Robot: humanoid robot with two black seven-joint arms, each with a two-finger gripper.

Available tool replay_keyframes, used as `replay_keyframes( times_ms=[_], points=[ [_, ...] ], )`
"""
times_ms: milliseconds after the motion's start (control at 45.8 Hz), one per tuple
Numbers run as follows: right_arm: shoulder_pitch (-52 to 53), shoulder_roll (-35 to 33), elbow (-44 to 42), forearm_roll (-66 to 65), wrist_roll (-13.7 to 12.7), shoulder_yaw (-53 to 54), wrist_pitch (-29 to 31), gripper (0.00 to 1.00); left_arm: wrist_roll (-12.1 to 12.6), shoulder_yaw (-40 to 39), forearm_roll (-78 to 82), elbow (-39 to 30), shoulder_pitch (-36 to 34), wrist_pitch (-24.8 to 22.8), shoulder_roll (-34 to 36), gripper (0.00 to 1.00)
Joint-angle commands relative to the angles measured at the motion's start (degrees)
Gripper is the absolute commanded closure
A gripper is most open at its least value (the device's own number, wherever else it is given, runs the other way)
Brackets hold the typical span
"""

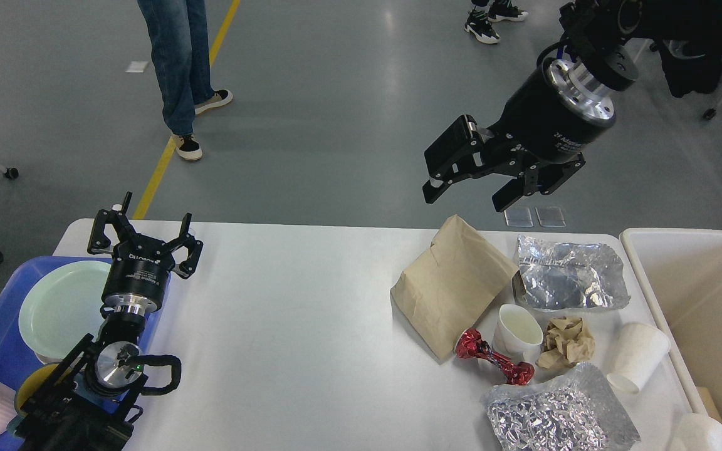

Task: Tidy desktop
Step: 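Raise the right gripper up and over toward the brown paper bag, then lower the right gripper onto the brown paper bag and grasp it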

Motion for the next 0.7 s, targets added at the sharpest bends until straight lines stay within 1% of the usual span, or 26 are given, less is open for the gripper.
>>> replay_keyframes(
  times_ms=[0, 44, 66, 109, 131, 153, 328, 459, 546, 678],
  points=[
    [5.6, 0.4, 5.6, -0.1, -12.4, -1.4, -0.8, 0.0, 0.0, 0.0, 0.0, 0.0, 0.0, 0.0, 0.0, 0.04],
    [6.9, 0.4, 7.6, 0.0, -19.4, -1.5, -1.5, 0.0, 0.1, 0.0, 0.0, 0.0, 0.0, 0.0, 0.0, 0.04],
    [7.6, 0.3, 8.7, 0.0, -22.3, -1.4, -1.8, 0.0, 0.1, 0.0, 0.0, 0.0, 0.0, 0.0, 0.0, 0.04],
    [8.5, -0.1, 10.7, 0.1, -26.8, -0.9, -2.1, 0.0, 0.1, 0.0, 0.0, 0.0, 0.0, 0.0, 0.0, 0.04],
    [9.0, -0.1, 11.7, 0.2, -27.9, -0.8, -2.2, 0.0, 0.1, 0.0, 0.0, 0.0, 0.0, 0.0, 0.0, 0.04],
    [9.2, -0.2, 12.4, 0.4, -28.3, -0.8, -2.3, 0.0, 0.1, 0.0, 0.0, 0.0, 0.0, 0.0, 0.0, 0.04],
    [10.2, -2.6, 16.8, 5.5, -28.4, -1.2, -3.0, 0.0, 0.2, 0.1, 0.0, 0.0, 0.0, 0.0, 0.0, 0.04],
    [9.9, -3.0, 16.7, 5.8, -28.4, -2.1, -5.7, 0.0, 0.2, 0.1, 0.0, 0.0, 0.0, 0.0, 0.0, 0.04],
    [9.5, -3.2, 16.7, 5.9, -28.4, -2.0, -6.3, 0.0, 0.2, 0.1, 0.0, 0.0, -0.1, 0.0, 0.0, 0.04],
    [4.8, -2.3, 13.8, 7.6, -28.4, -0.7, -7.0, 0.0, 0.2, 0.1, 0.0, 0.0, 0.0, 0.0, 0.0, 0.04]
  ],
)
